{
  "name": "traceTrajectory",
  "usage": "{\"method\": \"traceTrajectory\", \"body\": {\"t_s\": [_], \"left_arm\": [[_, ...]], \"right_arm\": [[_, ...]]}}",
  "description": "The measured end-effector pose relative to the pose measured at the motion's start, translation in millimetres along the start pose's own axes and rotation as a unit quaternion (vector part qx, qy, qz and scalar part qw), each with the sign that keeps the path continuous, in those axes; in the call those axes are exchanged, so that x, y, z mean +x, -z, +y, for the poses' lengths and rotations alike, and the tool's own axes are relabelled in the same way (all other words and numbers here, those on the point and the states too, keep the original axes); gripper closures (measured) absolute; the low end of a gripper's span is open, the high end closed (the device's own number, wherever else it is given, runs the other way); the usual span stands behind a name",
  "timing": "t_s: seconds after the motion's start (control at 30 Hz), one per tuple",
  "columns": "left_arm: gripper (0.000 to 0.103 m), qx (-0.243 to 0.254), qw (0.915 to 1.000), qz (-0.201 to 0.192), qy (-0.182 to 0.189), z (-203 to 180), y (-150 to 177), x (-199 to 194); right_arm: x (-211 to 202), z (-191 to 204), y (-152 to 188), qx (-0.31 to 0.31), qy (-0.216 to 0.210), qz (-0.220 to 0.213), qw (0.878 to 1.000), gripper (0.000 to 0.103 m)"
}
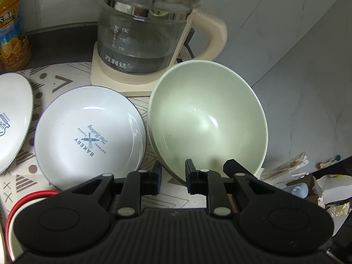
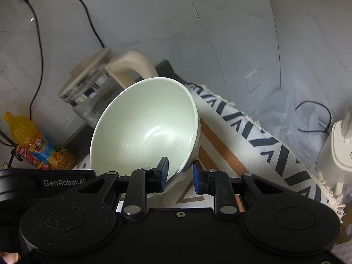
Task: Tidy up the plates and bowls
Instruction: 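Lift the small green bowl and lower it onto the stacked bowls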
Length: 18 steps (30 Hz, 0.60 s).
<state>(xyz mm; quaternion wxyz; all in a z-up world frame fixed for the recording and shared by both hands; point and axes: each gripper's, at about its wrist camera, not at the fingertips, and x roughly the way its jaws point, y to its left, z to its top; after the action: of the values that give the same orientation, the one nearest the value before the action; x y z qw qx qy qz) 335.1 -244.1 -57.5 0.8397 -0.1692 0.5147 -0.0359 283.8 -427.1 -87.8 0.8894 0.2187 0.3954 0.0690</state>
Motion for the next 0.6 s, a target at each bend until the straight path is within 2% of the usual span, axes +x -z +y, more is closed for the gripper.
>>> {"method": "traceTrajectory", "body": {"t_s": [0.27, 0.6], "left_arm": [[0.083, 0.021, 0.9996, -0.018, 0.008, 5.6, 4.9, -31.8], [0.083, 0.03, 0.9991, -0.019, 0.022, 29.3, 23.8, -71.6]], "right_arm": [[-26.5, 17.0, 13.2, 0.004, -0.004, -0.026, 1.0, 0.08], [-55.3, 44.0, 44.4, -0.002, 0.003, -0.043, 0.999, 0.08]]}}
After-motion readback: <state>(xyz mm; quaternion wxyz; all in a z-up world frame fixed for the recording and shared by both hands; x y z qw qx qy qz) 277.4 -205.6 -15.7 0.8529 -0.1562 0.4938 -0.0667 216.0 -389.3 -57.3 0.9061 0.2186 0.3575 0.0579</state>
